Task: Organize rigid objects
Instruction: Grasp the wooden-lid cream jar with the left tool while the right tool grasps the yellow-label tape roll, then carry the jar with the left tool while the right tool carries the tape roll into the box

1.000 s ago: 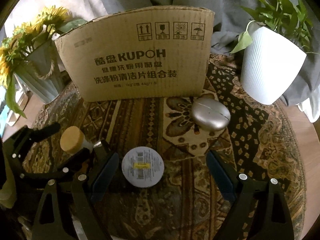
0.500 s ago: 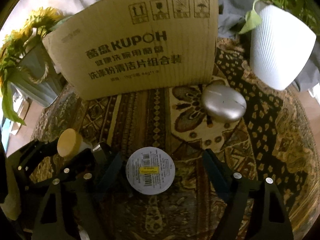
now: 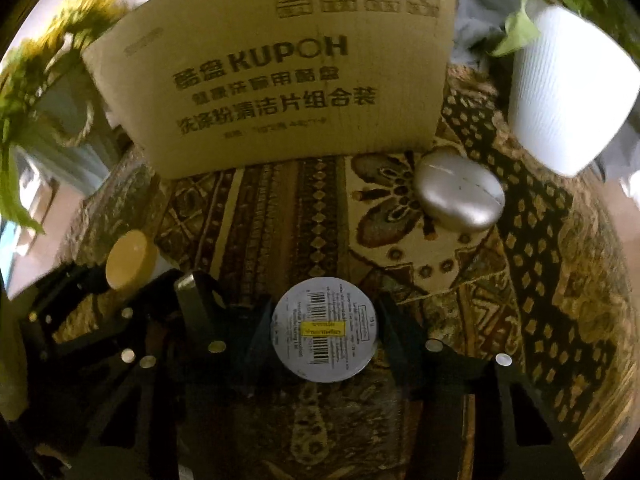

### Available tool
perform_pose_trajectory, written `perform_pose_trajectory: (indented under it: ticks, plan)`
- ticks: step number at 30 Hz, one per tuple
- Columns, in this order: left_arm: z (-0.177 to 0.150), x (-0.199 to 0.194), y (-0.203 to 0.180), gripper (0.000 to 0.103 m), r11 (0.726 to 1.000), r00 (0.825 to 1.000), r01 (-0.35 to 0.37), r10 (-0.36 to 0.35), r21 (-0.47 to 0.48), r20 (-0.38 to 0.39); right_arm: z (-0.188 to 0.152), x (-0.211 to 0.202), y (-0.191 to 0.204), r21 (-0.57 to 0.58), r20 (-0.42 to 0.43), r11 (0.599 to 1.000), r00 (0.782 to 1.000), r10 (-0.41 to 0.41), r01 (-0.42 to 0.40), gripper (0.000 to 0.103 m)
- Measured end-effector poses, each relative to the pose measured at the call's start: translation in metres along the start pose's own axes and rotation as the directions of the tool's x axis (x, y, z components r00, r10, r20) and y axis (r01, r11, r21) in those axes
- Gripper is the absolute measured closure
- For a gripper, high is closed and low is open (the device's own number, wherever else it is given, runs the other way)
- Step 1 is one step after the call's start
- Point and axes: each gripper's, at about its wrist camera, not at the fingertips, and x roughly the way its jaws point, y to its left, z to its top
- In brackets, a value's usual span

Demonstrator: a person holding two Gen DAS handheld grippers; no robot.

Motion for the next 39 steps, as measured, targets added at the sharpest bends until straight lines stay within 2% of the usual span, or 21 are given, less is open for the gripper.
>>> perform_pose_trajectory:
  ticks: [10,21,29,39]
  plan:
    - [0.01,-0.03,-0.005,0.064,0.998,0.998,-0.036,0.038,-0.043,0.058,0.001,-0.019,-0.005,0.007,0.044,0.999,0.998,0.036,-0.036,0.05]
    - [0.026,-0.073,-0.01,0.064,0.993,0.987,-0.084,0.095,-0.084,0.133,0.014,-0.067,-0.006,-0.033,0.164,0.998,0.984,0.066,-0.062,0.05]
    - [0.042,-0.105,-0.017,0.064,0.989,0.968,-0.12,0.135,-0.084,0.213,0.023,-0.103,0.0,-0.057,0.261,0.995,0.961,0.091,-0.079,0.05]
    - [0.067,-0.136,-0.022,0.064,0.985,0.932,-0.156,0.173,-0.078,0.317,0.04,-0.141,0.0,-0.083,0.371,0.992,0.921,0.121,-0.097,0.05]
